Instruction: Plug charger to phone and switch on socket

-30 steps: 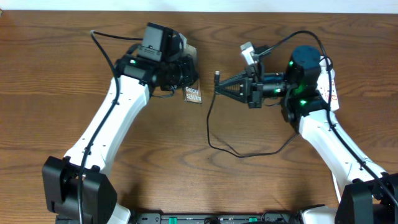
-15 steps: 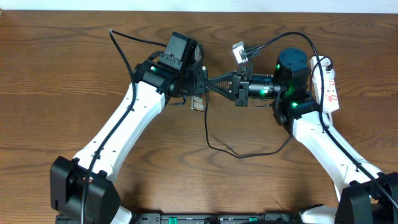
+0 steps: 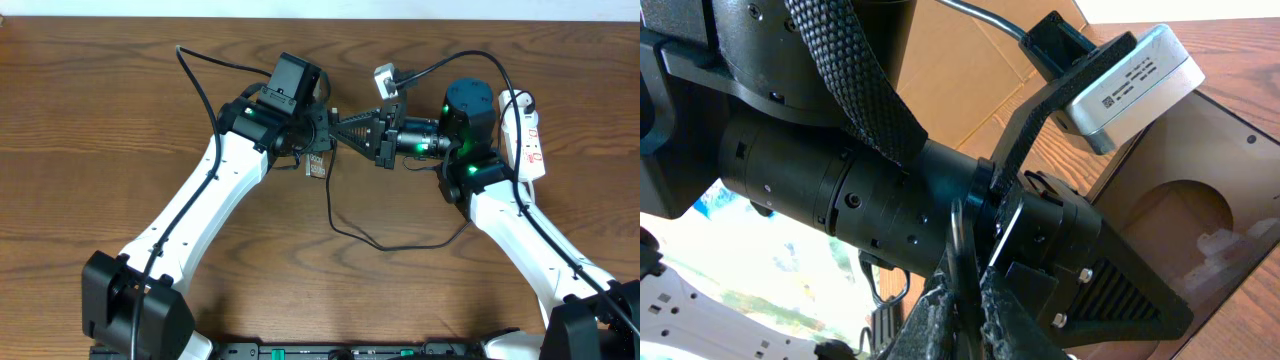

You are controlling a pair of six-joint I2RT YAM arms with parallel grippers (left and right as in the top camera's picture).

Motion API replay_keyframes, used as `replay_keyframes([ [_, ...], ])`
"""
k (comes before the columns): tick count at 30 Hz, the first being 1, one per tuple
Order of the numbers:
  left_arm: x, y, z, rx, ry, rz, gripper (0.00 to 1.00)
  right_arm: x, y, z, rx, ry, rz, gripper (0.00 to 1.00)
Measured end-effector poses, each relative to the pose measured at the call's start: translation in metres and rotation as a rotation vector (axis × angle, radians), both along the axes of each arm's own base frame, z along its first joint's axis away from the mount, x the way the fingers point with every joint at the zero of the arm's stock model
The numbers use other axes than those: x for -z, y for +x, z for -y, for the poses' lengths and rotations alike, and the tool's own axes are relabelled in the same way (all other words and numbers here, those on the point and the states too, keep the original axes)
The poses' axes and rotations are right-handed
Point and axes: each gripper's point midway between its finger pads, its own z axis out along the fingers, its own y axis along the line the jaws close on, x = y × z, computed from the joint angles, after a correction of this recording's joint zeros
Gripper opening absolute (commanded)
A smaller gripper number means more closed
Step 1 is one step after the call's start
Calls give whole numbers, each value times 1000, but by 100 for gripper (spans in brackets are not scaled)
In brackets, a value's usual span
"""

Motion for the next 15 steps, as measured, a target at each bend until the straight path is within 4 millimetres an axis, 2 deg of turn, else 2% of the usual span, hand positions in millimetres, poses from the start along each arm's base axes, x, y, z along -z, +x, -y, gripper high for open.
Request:
replay_keyframes([
  [3,0,0,0,0,0,0,7,0,0,0,4,-1,1,1],
  [10,-1,1,0,-1,1,5,7,0,2,0,9,-5,14,1],
  [15,-7,13,9,16,-48,62,8,-2,-3,5,-28,6,21,1],
])
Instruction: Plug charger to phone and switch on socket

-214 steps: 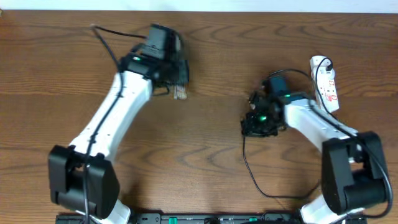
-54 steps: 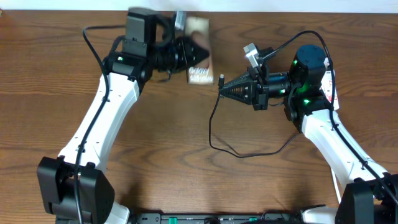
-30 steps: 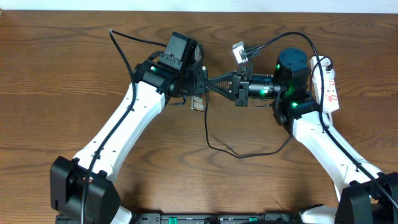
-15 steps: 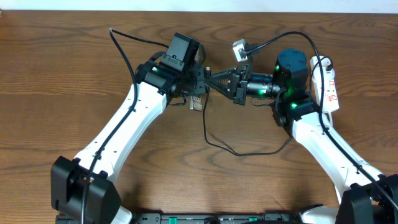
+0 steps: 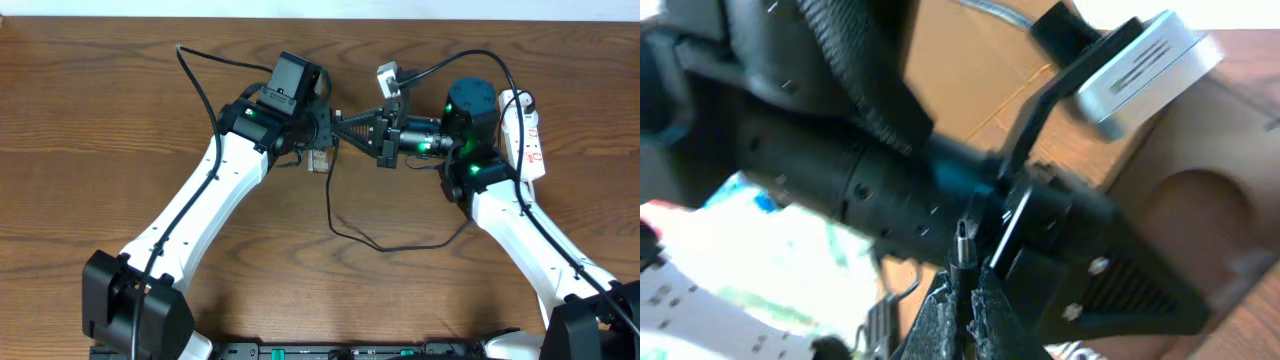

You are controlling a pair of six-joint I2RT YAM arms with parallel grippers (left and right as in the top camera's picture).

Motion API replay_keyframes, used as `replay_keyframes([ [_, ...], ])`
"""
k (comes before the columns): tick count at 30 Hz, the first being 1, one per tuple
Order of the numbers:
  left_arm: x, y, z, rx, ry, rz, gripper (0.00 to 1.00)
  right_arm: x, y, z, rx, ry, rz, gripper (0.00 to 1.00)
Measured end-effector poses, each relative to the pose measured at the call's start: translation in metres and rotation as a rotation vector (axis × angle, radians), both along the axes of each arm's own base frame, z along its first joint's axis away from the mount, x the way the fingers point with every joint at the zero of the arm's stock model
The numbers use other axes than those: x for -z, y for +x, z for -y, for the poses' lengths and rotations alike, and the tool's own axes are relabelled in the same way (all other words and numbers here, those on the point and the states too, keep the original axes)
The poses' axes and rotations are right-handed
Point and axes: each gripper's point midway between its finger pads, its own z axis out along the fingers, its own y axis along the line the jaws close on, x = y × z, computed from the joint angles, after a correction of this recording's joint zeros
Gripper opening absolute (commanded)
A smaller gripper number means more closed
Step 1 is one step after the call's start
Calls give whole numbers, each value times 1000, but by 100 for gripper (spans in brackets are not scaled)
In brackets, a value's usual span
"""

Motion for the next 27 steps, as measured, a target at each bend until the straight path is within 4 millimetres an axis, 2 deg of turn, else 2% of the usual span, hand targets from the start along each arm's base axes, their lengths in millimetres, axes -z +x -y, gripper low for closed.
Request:
replay_keyframes([
  [4,-20,15,14,47,-126,65,7,-3,-16,5,-103,19,-4,1],
  [8,-62,32,30,132,-353,157,8,-6,-32,11,-213,42,-3,1],
  [10,-88,44,25,148,-473,202,7,-10,-35,20,-244,56,23,1],
  [12,-123,58,11,164,-610,269,7,-12,-35,30,-261,64,31,1],
  [14,-145,64,-1,174,-692,305,8,-12,-33,34,-257,66,33,1],
  [17,-164,61,-3,209,-775,306,7,-14,-31,38,-247,67,56,1],
  [19,-168,54,3,236,-808,280,7,-19,-30,38,-249,71,100,1],
  [27,-201,27,39,393,-907,317,8,-28,-28,38,-236,78,125,1],
])
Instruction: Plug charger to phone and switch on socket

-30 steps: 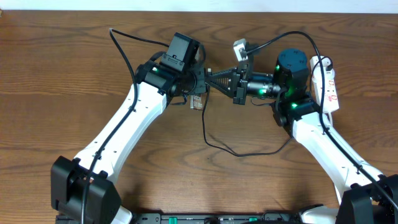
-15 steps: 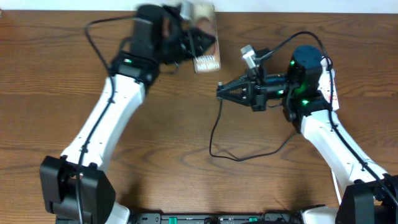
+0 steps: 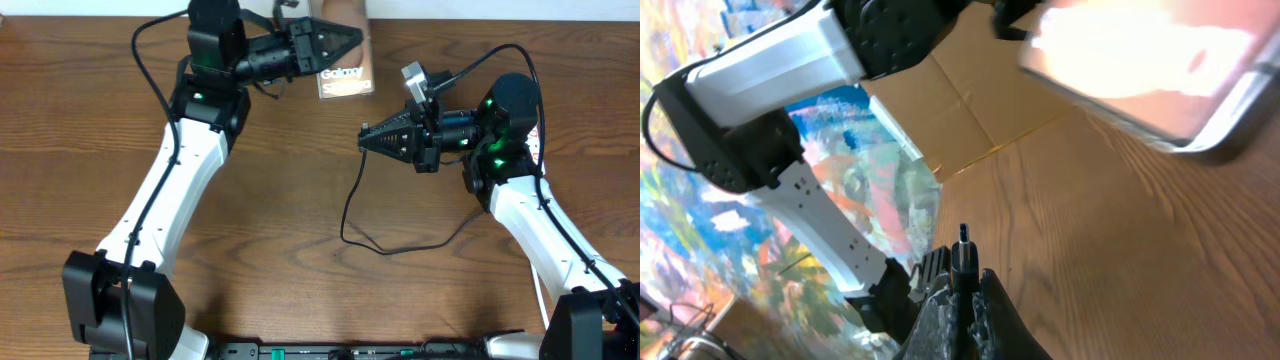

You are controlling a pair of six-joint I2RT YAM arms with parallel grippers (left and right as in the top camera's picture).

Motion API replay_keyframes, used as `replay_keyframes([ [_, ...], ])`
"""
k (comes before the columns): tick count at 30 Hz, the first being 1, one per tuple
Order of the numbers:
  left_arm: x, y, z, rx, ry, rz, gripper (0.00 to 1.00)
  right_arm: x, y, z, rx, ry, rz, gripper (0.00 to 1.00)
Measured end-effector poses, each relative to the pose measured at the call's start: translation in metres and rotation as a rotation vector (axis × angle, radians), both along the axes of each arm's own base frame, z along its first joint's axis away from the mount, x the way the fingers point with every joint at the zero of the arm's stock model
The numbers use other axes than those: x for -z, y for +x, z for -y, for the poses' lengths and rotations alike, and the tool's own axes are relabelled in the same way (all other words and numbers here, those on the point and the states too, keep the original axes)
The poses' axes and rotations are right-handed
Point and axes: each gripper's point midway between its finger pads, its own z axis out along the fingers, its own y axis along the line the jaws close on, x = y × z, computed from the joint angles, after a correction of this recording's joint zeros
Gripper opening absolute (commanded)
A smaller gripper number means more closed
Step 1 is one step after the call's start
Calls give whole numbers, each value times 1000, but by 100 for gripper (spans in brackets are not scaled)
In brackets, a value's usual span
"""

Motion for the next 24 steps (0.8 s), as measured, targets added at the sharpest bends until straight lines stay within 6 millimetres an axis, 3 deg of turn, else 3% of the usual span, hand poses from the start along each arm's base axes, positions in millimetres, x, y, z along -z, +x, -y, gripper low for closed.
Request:
replay_keyframes([
  [9,-7,-22,17,104,-18,19,7,-7,1,0,9,11,34,1],
  [24,-7,-40,29,190,-9,50,7,-8,3,0,21,11,25,1],
])
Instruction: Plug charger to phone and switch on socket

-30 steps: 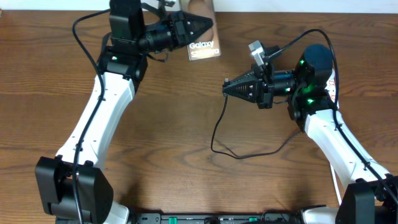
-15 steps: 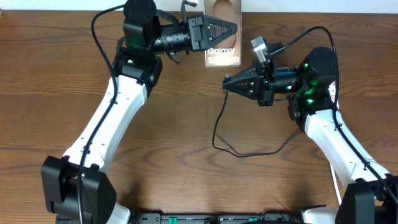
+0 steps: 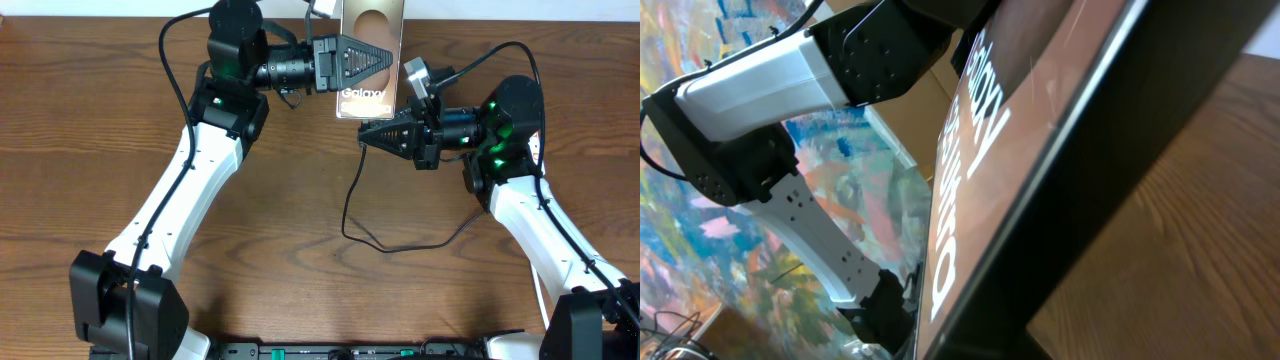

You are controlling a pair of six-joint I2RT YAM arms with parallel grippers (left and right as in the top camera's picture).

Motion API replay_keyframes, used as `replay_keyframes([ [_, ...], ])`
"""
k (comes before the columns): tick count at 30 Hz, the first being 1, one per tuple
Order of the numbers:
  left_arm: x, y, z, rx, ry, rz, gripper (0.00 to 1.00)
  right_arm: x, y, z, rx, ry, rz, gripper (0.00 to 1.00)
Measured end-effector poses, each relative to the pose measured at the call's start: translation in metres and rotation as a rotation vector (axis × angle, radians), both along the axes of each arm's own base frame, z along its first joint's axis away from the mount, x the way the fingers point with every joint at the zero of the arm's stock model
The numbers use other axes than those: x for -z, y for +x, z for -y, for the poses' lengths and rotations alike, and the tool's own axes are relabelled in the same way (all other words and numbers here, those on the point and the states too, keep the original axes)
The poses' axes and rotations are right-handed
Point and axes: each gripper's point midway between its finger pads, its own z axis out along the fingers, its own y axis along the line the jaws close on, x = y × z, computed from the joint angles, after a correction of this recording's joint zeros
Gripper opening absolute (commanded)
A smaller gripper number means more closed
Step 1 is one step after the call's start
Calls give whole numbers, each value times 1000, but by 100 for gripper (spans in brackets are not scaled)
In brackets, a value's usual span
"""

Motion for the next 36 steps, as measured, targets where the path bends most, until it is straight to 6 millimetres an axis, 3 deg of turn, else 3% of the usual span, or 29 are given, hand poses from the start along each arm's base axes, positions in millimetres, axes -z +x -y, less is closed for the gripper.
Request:
replay_keyframes([
  [36,7,-4,4,11,40,164,7,8,4,-1,15,-6,-52,1],
])
